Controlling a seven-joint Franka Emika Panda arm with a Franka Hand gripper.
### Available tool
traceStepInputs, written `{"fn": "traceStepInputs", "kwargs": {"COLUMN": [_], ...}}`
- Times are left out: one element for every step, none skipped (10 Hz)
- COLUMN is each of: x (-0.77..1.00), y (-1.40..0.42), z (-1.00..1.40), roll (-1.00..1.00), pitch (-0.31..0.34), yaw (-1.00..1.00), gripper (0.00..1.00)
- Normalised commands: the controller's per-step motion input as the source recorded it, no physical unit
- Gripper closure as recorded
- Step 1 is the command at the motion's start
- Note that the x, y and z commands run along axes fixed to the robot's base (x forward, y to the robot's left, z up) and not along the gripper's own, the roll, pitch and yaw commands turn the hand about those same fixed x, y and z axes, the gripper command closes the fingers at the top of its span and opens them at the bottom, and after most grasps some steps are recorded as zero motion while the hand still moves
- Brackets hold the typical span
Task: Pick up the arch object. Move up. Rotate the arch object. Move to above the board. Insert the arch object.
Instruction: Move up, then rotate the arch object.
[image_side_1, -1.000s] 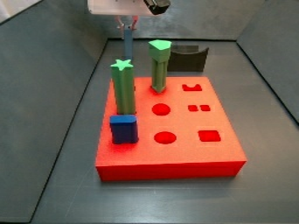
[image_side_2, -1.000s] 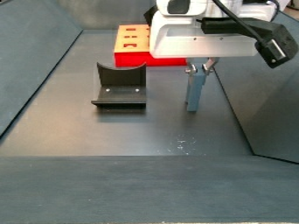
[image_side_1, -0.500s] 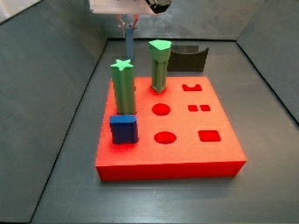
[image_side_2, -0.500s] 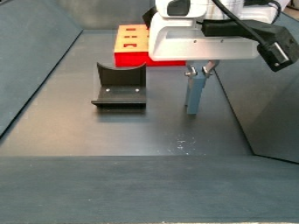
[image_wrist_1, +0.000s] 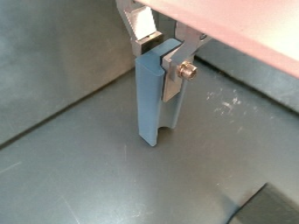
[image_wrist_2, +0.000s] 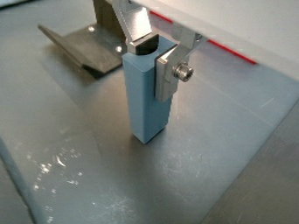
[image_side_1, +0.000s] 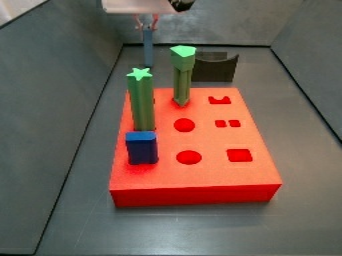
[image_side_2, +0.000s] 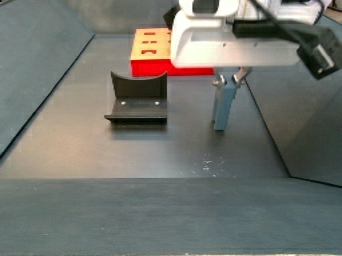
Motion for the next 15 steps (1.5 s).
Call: {"fn": "traceStepInputs", "kwargs": {"x": [-0.03,-0.02,-0.01,0.15,0.17,0.13,0.12,0.11,0.10,0.08,0.06,0.03,0.02,0.01,0.00], "y": [-0.02,-0.02,-0.01,-0.56,-0.60,-0.51,-0.45,-0.37,-0.35,-0.23,-0.17,-0.09,-0.06,-0.03,0.00], "z": [0.69,0.55,0.33,1.00,1.00,1.00,1.00,1.00,1.00,0.90,0.79,0.58,0.42,0.20,-1.00], "roll": [-0.02,-0.03,-0.04,0.00,0.00,0.00,0.00,-0.02,-0.03,-0.06,-0.07,-0.08,-0.09,-0.09,-0.09], "pitch": [0.045,0.052,0.045,0.000,-0.006,0.029,0.035,0.059,0.066,0.075,0.074,0.069,0.067,0.066,0.043], "yaw": [0.00,0.00,0.01,0.00,0.01,0.02,0.03,0.02,0.02,0.03,0.03,0.03,0.02,0.01,-0.12], "gripper": [1.00,1.00,1.00,1.00,1.00,1.00,1.00,1.00,1.00,1.00,1.00,1.00,1.00,1.00,1.00]}}
